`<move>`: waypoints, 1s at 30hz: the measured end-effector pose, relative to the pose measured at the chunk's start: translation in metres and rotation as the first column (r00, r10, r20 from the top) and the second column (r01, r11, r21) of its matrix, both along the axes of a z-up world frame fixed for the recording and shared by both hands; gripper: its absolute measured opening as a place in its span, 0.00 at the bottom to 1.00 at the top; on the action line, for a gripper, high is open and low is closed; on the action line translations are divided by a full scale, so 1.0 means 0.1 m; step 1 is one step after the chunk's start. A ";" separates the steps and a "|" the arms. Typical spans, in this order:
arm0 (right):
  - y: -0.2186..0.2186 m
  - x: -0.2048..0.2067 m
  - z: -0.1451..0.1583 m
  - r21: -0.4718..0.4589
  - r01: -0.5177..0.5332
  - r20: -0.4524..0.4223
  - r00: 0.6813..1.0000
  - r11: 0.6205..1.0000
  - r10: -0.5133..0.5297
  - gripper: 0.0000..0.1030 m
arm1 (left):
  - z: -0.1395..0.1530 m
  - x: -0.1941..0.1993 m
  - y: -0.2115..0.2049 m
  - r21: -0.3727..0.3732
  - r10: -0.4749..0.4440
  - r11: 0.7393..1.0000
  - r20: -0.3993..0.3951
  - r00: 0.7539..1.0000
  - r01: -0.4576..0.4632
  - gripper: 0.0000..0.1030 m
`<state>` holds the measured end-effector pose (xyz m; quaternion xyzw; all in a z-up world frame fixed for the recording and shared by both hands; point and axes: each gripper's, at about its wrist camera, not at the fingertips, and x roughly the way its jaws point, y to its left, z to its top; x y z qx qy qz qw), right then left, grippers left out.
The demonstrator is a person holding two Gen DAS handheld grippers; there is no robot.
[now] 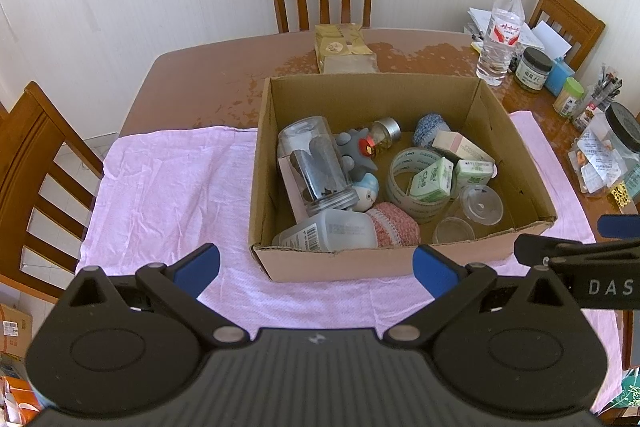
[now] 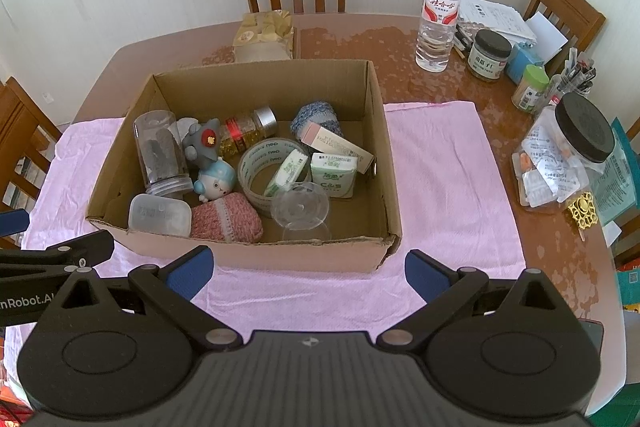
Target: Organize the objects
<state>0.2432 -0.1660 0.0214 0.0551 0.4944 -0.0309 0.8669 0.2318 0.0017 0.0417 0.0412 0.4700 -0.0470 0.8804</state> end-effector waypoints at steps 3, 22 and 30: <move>0.00 0.00 0.00 0.001 0.001 0.001 1.000 1.000 -0.001 1.00 | 0.00 0.00 0.00 -0.001 -0.001 1.000 0.002 1.000 0.001 0.99; -0.05 0.04 0.02 0.006 0.003 0.003 1.000 1.000 -0.003 1.00 | 0.01 0.03 -0.04 0.006 -0.001 1.000 0.003 1.000 0.001 0.99; -0.05 0.05 0.02 0.003 0.003 0.004 1.000 1.000 -0.003 1.00 | 0.01 0.04 -0.05 0.006 0.001 1.000 0.002 1.000 -0.001 0.99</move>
